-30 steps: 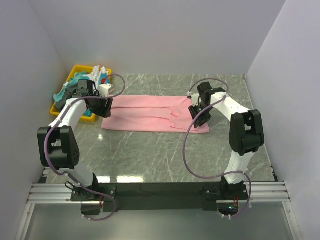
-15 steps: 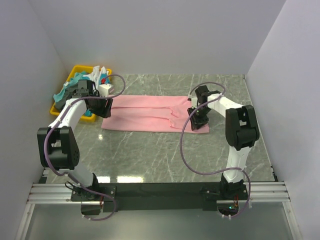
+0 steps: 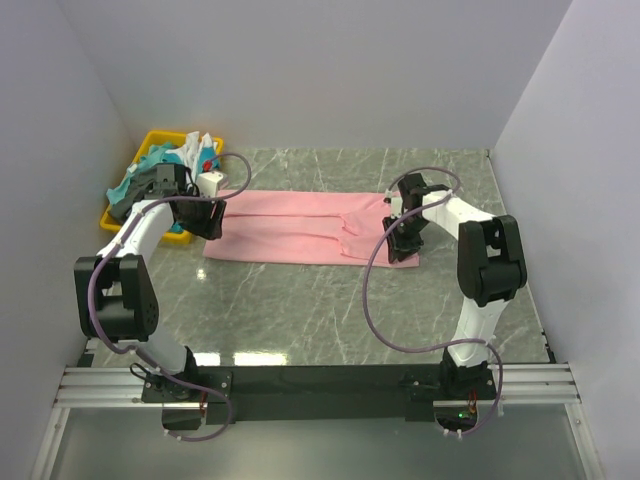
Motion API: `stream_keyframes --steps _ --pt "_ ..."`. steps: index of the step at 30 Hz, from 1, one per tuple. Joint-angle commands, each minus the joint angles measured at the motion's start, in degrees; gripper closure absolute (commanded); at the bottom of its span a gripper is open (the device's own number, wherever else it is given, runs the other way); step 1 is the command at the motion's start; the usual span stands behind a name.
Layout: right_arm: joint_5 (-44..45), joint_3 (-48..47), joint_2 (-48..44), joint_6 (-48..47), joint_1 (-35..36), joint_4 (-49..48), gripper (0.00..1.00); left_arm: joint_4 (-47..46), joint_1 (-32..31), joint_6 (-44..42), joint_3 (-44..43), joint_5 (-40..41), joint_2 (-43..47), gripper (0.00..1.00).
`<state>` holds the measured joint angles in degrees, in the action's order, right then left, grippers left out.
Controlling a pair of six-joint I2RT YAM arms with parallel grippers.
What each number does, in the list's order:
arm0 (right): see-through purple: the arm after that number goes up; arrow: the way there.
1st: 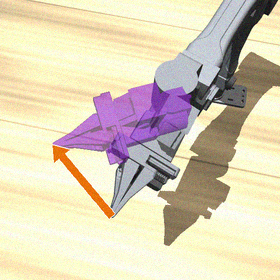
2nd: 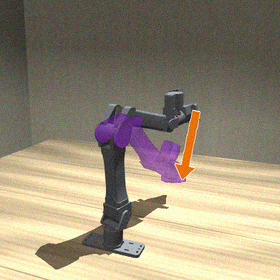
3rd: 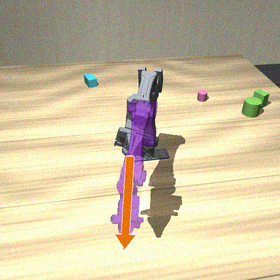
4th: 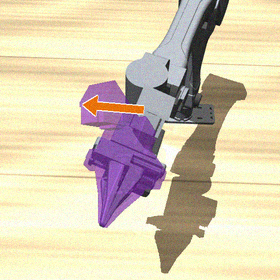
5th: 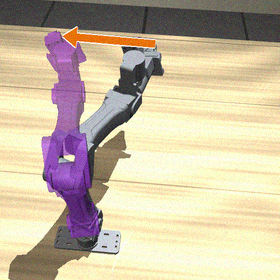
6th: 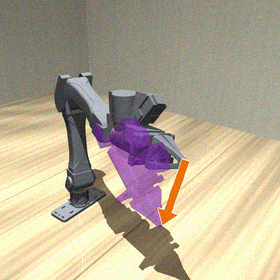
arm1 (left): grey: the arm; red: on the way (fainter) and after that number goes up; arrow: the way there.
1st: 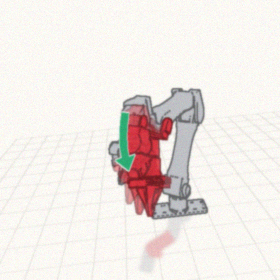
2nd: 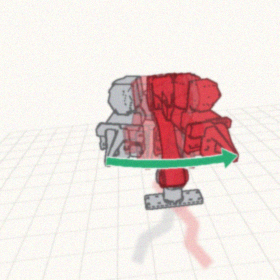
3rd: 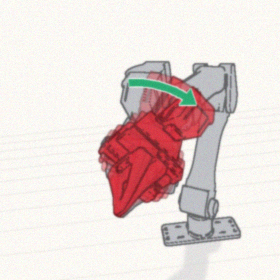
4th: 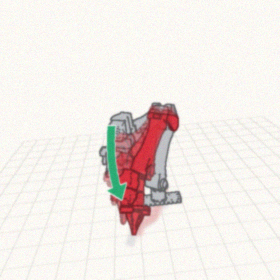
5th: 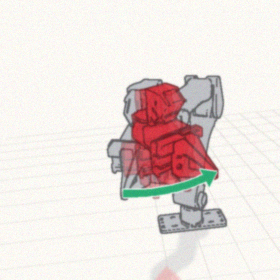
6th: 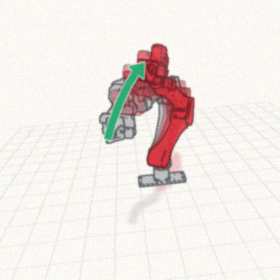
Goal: Fold and stack the t-shirts
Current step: Fold the tshirt
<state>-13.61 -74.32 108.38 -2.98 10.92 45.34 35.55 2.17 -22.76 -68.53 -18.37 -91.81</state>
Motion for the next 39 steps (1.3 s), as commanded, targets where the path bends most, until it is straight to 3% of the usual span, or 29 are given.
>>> stream_keyframes --steps 1,16,26,32,39 --pt "-0.1 -0.82 -2.47 1.66 -0.46 0.01 0.62 -0.83 0.02 0.09 -0.02 -1.4 1.99 0.39" --pt "-0.1 -1.08 2.1 2.54 -1.07 -0.87 0.68 -0.66 -0.07 0.26 -0.9 -0.97 1.46 0.39" --pt "-2.47 -5.29 -2.29 0.7 -1.34 3.16 1.0 -0.83 0.02 0.35 -0.9 -1.23 1.28 0.39" --pt "-4.67 -10.92 -2.91 -0.18 -2.48 3.88 1.0 -1.01 -0.07 0.7 -1.43 -1.23 0.67 0.39" --pt "-7.31 -20.41 3.93 -0.09 -4.76 3.7 1.0 -0.75 -0.07 1.32 -2.83 -0.97 -0.74 0.39"
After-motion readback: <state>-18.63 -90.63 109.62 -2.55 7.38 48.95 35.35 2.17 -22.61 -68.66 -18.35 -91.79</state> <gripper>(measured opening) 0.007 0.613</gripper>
